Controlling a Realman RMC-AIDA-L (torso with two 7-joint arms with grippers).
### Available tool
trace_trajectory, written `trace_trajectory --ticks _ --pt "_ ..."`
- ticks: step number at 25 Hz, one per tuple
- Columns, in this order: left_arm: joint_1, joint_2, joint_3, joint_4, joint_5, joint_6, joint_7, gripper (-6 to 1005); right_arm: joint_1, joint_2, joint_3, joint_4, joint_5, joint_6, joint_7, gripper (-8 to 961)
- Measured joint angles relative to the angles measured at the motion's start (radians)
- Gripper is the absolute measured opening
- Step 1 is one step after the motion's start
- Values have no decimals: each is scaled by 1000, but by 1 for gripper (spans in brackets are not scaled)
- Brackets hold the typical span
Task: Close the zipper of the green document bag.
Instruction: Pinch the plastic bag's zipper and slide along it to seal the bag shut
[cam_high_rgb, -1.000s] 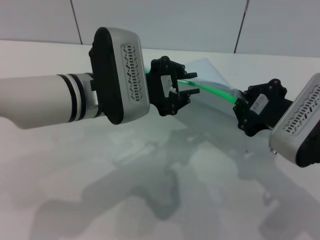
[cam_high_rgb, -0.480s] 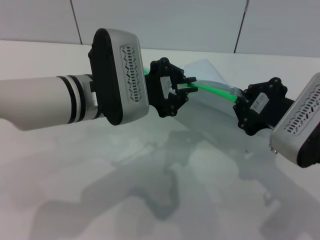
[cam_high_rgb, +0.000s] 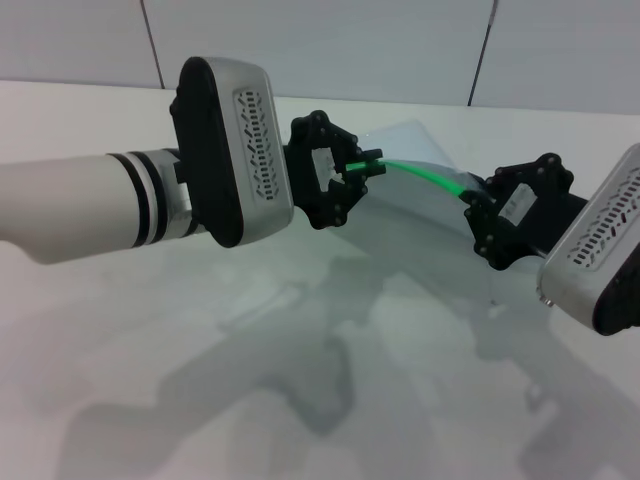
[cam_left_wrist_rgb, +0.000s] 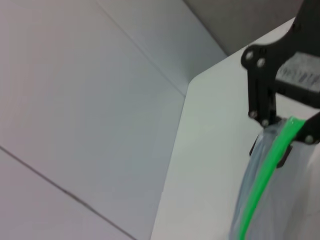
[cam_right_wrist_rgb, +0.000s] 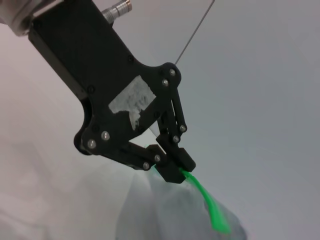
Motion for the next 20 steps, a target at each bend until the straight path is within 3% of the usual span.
trace_trajectory --ticks 20 --pt "-3 -1 -12 45 -2 28 -4 78 -23 0 15 -29 -2 0 0 124"
